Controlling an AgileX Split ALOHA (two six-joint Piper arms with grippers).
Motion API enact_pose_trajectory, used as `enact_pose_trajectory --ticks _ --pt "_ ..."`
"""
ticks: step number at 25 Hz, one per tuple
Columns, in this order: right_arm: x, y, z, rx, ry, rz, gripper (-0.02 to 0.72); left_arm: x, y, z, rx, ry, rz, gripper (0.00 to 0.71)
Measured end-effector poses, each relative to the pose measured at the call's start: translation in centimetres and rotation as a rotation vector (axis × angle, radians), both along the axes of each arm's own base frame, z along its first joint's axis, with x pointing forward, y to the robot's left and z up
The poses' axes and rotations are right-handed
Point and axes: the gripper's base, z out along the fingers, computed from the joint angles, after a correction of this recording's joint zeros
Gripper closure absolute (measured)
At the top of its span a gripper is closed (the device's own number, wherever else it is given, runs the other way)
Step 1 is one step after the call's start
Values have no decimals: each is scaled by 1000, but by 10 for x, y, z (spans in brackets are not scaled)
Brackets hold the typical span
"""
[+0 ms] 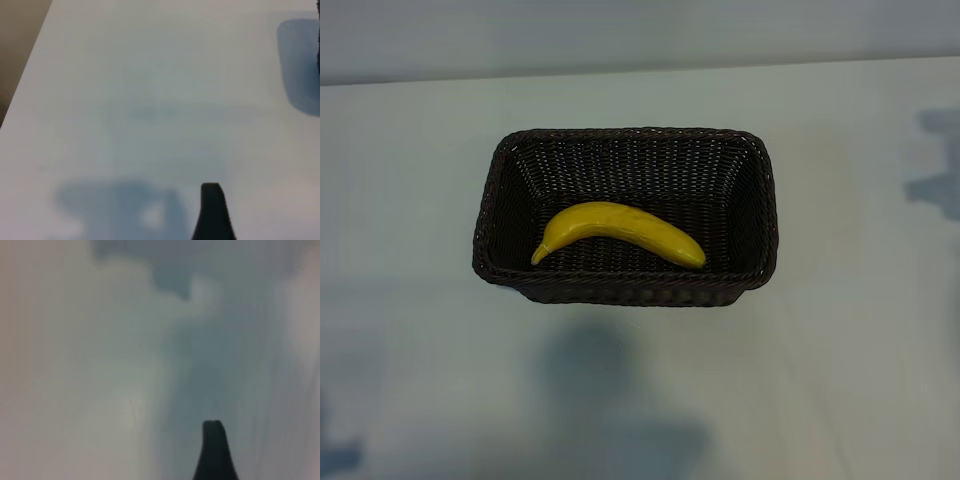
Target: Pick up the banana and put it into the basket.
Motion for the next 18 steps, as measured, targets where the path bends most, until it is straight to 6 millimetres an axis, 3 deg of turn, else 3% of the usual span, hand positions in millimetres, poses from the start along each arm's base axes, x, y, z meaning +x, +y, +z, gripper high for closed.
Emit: enact_pose_trajectory --ticks 6,18 --pt "-28 3 28 -10 -71 -1 190 0 0 0 0 0 0 169" --pt "-147 17 58 -10 -266 -8 190 0 0 0 1 0 -1 169"
